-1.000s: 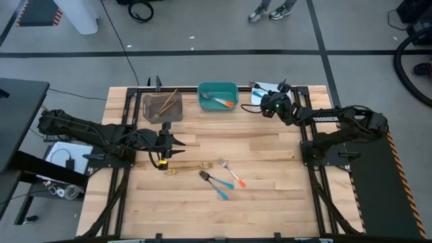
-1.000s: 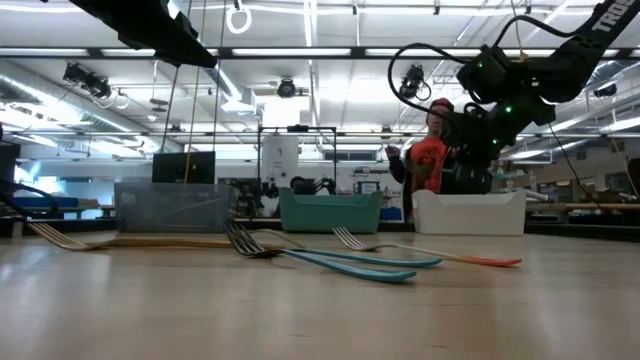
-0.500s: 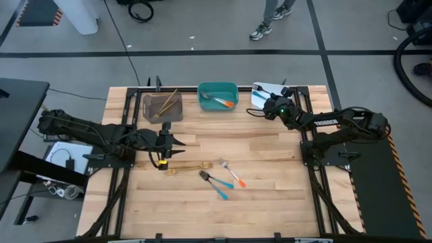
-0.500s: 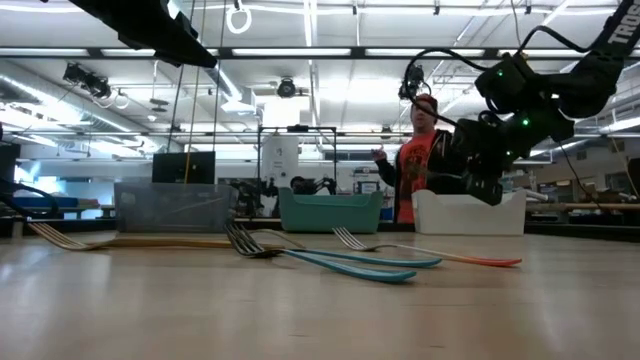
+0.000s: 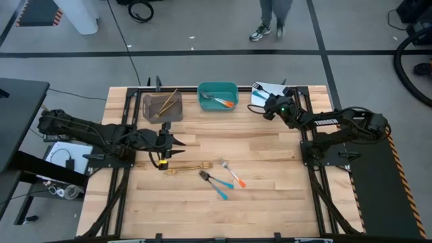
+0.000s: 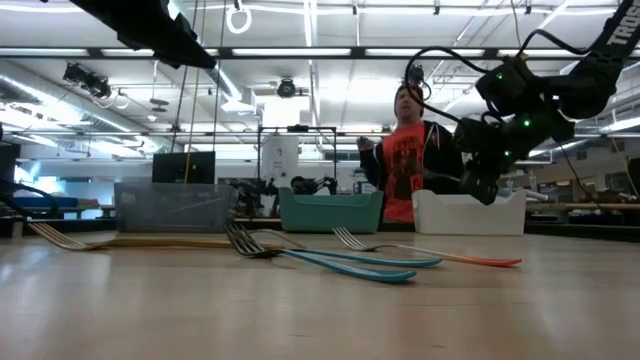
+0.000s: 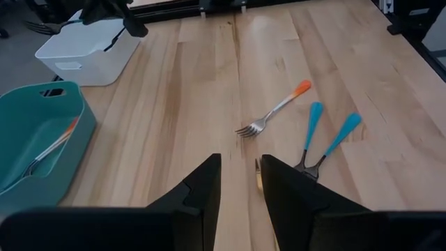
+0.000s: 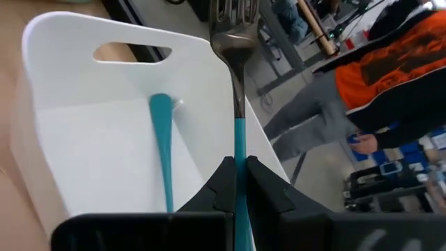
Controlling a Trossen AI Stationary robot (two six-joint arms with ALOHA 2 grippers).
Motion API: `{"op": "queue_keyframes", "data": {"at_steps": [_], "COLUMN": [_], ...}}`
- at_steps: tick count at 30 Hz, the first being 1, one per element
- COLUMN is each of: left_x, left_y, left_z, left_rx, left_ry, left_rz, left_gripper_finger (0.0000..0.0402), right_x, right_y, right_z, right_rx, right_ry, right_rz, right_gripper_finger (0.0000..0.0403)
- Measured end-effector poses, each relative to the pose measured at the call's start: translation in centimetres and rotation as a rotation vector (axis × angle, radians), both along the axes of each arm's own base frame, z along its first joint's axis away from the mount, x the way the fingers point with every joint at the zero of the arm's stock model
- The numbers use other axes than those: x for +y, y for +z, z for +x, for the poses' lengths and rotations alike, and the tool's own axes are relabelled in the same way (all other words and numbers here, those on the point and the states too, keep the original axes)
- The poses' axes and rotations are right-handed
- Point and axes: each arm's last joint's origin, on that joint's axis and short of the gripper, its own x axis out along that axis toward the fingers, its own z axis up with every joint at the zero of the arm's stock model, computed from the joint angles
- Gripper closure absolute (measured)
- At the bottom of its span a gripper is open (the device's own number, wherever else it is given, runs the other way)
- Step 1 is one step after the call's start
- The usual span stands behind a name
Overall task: Sort silverware by color (type)
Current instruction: Put the blue fork into the white bin
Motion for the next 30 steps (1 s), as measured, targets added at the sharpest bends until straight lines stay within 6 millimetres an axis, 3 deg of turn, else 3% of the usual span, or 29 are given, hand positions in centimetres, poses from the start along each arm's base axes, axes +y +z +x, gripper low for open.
{"op": "queue_keyframes", "data": {"at_steps": [30], "left_x": [0.0], "left_y": [0.0], "left_z": [0.0], "left_rx": [0.003], "left_ry": [0.0], "left_rz": [0.001], "left_gripper_finger": [0.029], "right_x": [-1.4], "right_y": [-1.2], "right_z": [-1.9], "right_rx": [-0.177], "right_ry": [-0.074], "right_rz": [0.219], "right_gripper_finger": [0.038]}}
